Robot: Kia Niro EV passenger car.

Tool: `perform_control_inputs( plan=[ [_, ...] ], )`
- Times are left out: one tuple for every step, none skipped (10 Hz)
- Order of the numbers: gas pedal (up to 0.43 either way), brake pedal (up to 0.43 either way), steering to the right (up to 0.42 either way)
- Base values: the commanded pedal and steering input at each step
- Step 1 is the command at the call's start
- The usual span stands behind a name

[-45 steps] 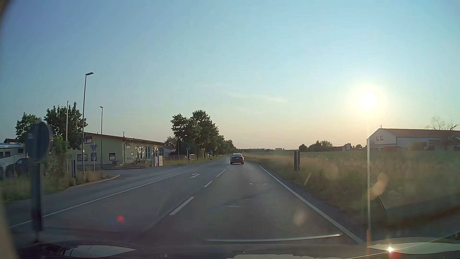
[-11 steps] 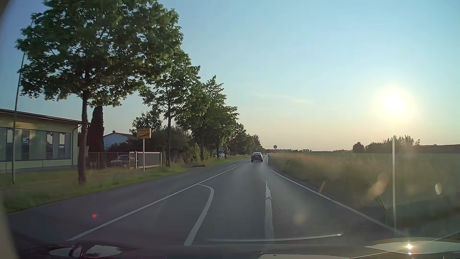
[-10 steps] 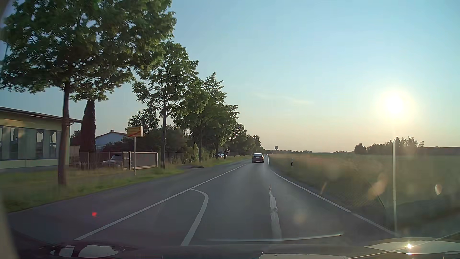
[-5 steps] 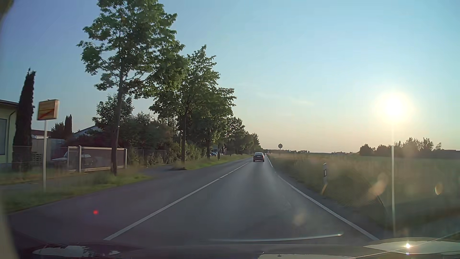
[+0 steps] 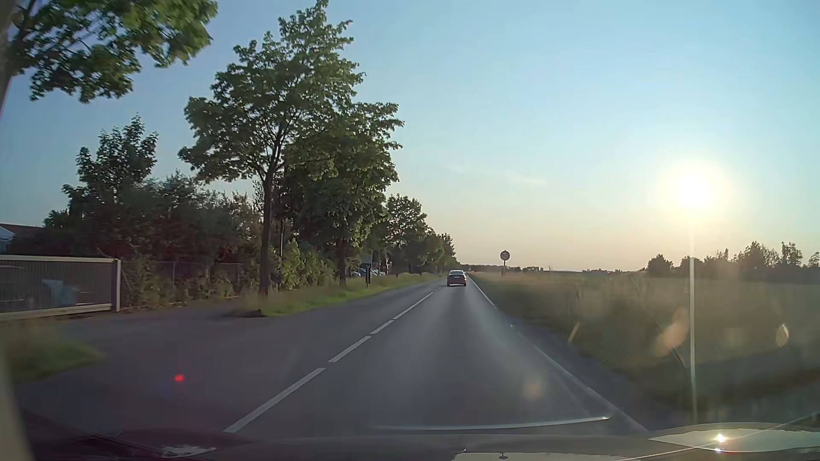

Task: Follow the waypoints while adhering to traffic rules and regulations

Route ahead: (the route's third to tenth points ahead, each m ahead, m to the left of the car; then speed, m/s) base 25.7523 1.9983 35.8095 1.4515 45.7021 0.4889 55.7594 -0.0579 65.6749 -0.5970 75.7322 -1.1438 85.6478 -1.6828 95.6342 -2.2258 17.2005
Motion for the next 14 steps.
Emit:
perform_control_inputs(
  plan=[
    [0.248, 0.018, 0.012],
    [0.260, 0.018, 0.011],
    [0.260, 0.018, 0.011],
    [0.260, 0.018, 0.011],
    [0.260, 0.012, 0.011],
    [0.260, 0.018, 0.010],
    [0.260, 0.018, 0.008],
    [0.260, 0.018, 0.008],
    [0.260, 0.018, 0.009],
    [0.260, 0.012, 0.010],
    [0.260, 0.018, 0.011],
    [0.260, 0.012, 0.011],
    [0.268, 0.018, 0.011],
    [0.268, 0.012, 0.009]
  ],
)
